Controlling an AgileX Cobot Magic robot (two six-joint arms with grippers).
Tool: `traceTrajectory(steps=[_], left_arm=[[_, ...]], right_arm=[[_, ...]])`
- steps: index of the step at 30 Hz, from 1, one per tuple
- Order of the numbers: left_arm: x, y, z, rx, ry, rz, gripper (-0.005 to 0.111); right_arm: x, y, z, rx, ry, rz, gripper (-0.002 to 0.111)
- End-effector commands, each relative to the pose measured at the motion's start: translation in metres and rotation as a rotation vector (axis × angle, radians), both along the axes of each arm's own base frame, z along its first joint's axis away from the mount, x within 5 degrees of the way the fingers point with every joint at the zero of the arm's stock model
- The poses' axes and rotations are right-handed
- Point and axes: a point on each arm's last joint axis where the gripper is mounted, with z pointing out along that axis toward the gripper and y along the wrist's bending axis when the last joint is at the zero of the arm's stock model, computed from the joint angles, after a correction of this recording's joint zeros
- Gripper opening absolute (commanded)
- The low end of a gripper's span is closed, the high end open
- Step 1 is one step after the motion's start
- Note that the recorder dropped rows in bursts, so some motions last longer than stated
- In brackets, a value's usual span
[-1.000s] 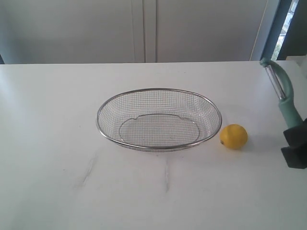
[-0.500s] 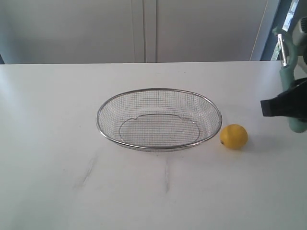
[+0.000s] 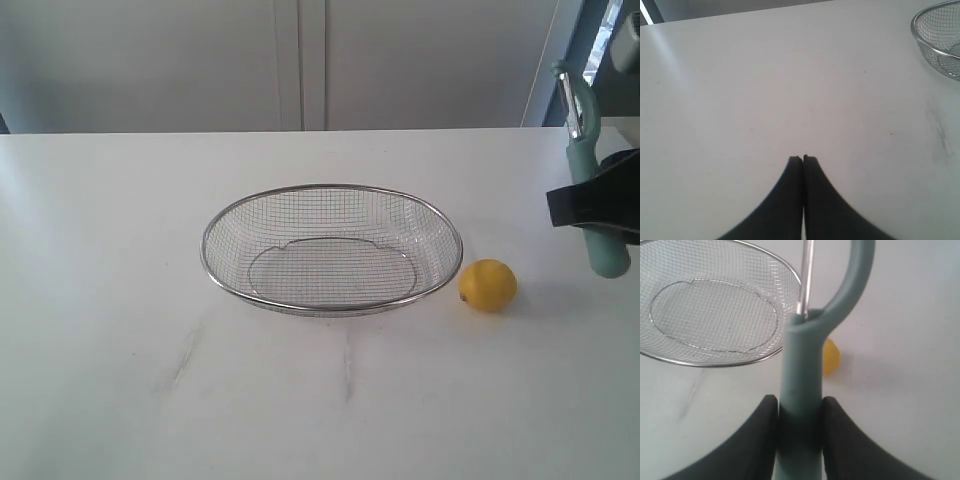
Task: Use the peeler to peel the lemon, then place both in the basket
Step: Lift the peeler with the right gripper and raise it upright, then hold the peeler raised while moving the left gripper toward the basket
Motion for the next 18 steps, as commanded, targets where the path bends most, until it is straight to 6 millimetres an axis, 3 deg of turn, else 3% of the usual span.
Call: traceTrajectory(steps=[1, 18], left_arm=[[0.0001, -0.0006, -0.0009, -0.013, -0.009, -0.005, 0.0], [0.0023, 0.0002, 0.0068, -0.02, -0.097, 0.005, 0.0]], right_arm=[[0.0009, -0.0029, 0.0047, 0.033, -0.007, 0.042, 0.0], [0.0038, 0.001, 0.0081, 0.093, -0.051, 0.086, 0.0]])
